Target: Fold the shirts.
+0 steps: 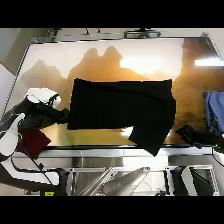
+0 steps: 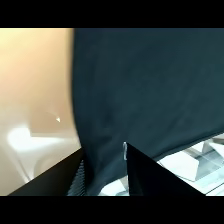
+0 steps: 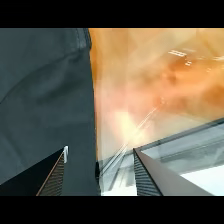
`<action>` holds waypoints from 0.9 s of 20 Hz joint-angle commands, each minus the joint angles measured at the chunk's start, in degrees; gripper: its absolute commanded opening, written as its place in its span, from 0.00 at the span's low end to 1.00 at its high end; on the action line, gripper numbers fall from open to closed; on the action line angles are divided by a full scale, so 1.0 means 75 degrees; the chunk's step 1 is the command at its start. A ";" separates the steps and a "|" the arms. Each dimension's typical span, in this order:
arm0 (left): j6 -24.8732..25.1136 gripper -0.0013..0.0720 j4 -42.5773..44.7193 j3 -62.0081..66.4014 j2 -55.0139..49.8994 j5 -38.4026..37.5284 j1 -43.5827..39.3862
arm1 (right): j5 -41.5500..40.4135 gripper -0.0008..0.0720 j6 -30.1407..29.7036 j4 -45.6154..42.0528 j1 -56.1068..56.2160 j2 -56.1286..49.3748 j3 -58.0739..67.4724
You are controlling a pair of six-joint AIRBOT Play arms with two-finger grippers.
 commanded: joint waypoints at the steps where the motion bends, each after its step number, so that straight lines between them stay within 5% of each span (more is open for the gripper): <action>1: 0.0009 0.40 0.0166 0.0449 -0.0356 0.0009 -0.0466 | 0.0023 0.67 -0.0460 0.0595 -0.0006 0.0015 -0.0379; 3: -0.0006 0.40 0.0163 0.0571 -0.0289 -0.0128 -0.0577 | -0.0117 0.67 -0.0600 0.0743 -0.0006 -0.0163 -0.0615; 5: 0.0017 0.04 0.0160 0.0571 -0.0175 -0.0265 -0.0580 | -0.0262 0.67 -0.0670 0.0755 -0.0006 -0.0522 -0.0755; 11: 0.0015 0.05 0.0117 0.0568 -0.0114 -0.0370 -0.0583 | -0.0455 0.67 -0.1714 0.1859 0.0262 -0.2232 -0.0769; 14: 0.0009 0.05 0.0119 0.0571 -0.0114 -0.0382 -0.0580 | -0.0740 0.66 -0.2932 0.3343 0.0749 -0.3115 -0.0749; 15: -0.0015 0.05 0.0117 0.0571 -0.0114 -0.0428 -0.0574 | -0.0597 0.45 -0.3378 0.3850 0.0790 -0.3302 -0.0720; 16: -0.0079 0.05 0.0117 0.0571 -0.0114 -0.0533 -0.0574 | -0.0335 0.14 -0.3756 0.4229 0.0787 -0.3416 -0.0650; 18: -0.0079 0.05 0.0125 0.0571 -0.0114 -0.0761 -0.0571 | 0.0175 0.04 -0.3797 0.4331 0.0764 -0.3404 -0.0326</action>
